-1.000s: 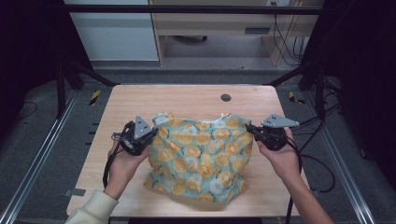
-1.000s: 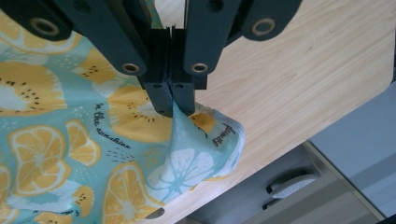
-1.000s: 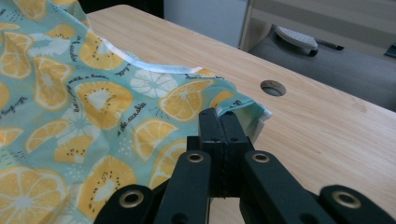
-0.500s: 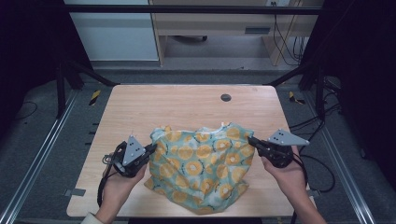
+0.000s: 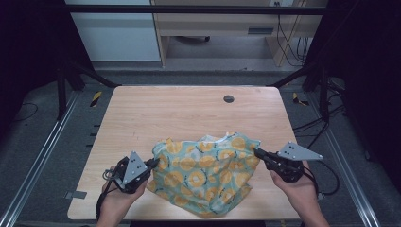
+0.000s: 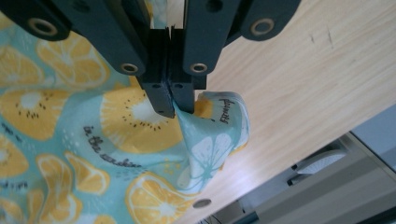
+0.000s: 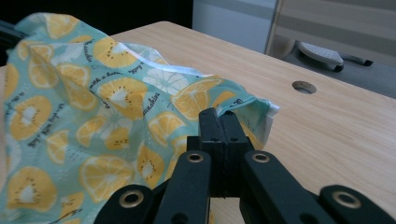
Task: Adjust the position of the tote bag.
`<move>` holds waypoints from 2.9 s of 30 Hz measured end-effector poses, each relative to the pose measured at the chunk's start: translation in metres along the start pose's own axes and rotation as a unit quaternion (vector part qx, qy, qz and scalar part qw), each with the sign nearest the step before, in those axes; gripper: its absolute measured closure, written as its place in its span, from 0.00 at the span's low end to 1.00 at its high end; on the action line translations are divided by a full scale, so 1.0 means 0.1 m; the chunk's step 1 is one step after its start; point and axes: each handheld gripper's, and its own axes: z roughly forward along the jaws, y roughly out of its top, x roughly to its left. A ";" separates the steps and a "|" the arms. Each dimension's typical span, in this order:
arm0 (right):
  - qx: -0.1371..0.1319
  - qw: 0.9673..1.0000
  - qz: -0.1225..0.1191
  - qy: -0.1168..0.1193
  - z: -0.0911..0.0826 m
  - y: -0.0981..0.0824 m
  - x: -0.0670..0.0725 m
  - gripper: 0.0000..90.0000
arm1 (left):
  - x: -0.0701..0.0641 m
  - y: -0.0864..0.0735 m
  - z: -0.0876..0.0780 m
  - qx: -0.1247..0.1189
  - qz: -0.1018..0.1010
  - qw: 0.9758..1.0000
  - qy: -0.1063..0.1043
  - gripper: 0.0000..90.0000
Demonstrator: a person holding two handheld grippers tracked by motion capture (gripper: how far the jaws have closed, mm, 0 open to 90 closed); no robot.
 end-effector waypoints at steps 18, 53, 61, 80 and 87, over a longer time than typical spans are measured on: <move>-0.003 0.997 -0.006 0.072 -0.17 -0.36 0.17 1.00 | -0.22 -0.30 0.15 0.046 0.053 0.997 -0.019 0.99; 0.137 0.982 -0.050 0.119 0.29 -0.78 0.12 1.00 | -0.20 -0.44 0.43 0.123 0.052 0.990 -0.048 0.98; 0.146 0.982 -0.051 0.109 0.38 -0.77 0.08 1.00 | -0.20 -0.44 0.51 0.130 0.056 0.989 -0.045 0.98; 0.146 0.985 -0.037 0.086 0.52 -0.74 0.00 1.00 | -0.17 -0.41 0.69 0.128 0.040 0.990 -0.034 0.98; 0.145 0.985 -0.037 0.083 0.54 -0.74 -0.01 1.00 | -0.15 -0.40 0.73 0.129 0.036 0.990 -0.037 0.98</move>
